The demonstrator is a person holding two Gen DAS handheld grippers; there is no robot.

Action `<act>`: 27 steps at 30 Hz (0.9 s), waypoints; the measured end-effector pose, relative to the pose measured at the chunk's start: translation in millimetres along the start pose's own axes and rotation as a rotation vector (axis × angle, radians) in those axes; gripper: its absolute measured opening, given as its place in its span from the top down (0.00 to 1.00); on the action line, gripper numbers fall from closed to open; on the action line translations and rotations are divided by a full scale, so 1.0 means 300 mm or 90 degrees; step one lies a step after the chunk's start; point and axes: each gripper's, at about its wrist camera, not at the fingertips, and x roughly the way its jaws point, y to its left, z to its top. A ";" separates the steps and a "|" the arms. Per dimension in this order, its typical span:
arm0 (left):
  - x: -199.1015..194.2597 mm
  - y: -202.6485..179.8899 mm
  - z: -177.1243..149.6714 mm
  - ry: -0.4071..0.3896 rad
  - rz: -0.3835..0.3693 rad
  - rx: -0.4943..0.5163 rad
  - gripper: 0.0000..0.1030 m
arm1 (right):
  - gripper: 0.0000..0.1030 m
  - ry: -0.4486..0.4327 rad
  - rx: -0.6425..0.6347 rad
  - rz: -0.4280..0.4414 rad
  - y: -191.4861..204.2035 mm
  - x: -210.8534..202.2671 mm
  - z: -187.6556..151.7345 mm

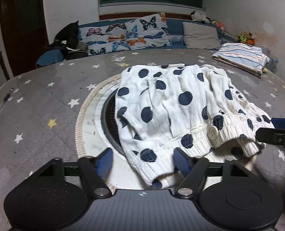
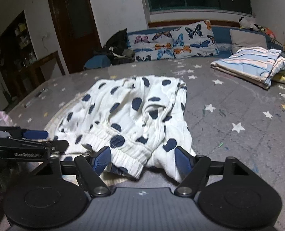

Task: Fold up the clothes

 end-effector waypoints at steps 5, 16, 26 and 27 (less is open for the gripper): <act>-0.020 0.014 -0.001 -0.009 -0.012 0.001 0.51 | 0.33 -0.004 -0.008 0.022 0.015 -0.037 -0.005; -0.061 0.004 -0.060 -0.024 -0.008 0.030 0.33 | 0.55 0.032 -0.003 0.050 0.014 0.001 -0.048; -0.049 0.004 -0.068 -0.039 -0.016 0.026 0.64 | 0.70 0.018 0.038 0.040 -0.031 0.003 -0.045; -0.049 0.001 -0.068 -0.041 -0.016 0.028 0.64 | 0.70 0.019 0.035 0.039 -0.027 0.008 -0.046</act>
